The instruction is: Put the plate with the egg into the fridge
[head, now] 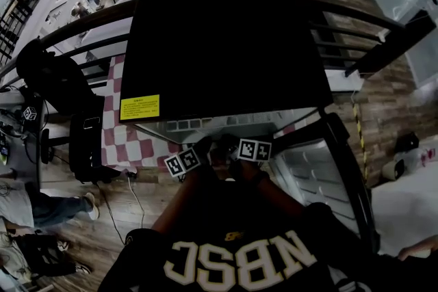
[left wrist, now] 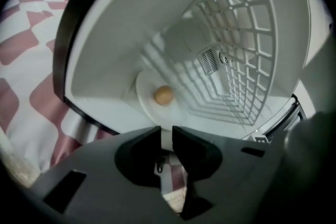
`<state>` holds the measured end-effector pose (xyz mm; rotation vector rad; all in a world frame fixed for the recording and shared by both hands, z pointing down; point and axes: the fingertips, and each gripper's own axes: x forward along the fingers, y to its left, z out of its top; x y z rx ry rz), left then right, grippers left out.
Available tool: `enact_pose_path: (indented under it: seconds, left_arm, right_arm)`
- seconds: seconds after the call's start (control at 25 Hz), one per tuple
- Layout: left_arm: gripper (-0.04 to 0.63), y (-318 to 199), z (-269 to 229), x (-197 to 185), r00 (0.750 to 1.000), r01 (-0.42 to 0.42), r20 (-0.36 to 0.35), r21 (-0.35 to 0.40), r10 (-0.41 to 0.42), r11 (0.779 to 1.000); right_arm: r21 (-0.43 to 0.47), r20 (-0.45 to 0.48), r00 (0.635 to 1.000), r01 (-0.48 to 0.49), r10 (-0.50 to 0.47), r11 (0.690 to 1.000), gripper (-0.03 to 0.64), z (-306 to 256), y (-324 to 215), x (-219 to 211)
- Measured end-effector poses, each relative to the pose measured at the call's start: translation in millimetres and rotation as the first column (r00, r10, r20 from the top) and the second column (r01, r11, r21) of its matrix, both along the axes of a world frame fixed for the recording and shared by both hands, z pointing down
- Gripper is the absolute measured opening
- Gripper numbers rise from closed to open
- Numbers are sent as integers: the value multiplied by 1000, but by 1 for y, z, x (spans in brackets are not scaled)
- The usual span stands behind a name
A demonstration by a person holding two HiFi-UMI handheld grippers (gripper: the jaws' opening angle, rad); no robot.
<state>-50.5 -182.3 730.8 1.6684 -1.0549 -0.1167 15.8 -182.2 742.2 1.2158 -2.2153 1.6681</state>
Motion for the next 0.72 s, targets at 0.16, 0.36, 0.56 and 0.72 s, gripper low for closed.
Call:
enact_pose_path:
  seconds: [0.16,0.36,0.56,0.72]
  left_arm:
    - [71,22,-16,7,1000,13,11,49,-13,999]
    - [71,47,-42,1,996,74,33,117,-79,990]
    - [69,66,-98,2,978,-31,206,281,-28,959]
    - [55,65,-146,5,935,-129,353,403,-24,906]
  right_arm:
    - [18,19,1000,-13,12,1000,74,-12,24,16]
    - [129,-13,1000,23,-21,991,72,-49,43,32]
    - [333,-119,986,154,-120,930,72,-103,58,21]
    - [480,-221,964,238,-146,845,55,-150,63,4]
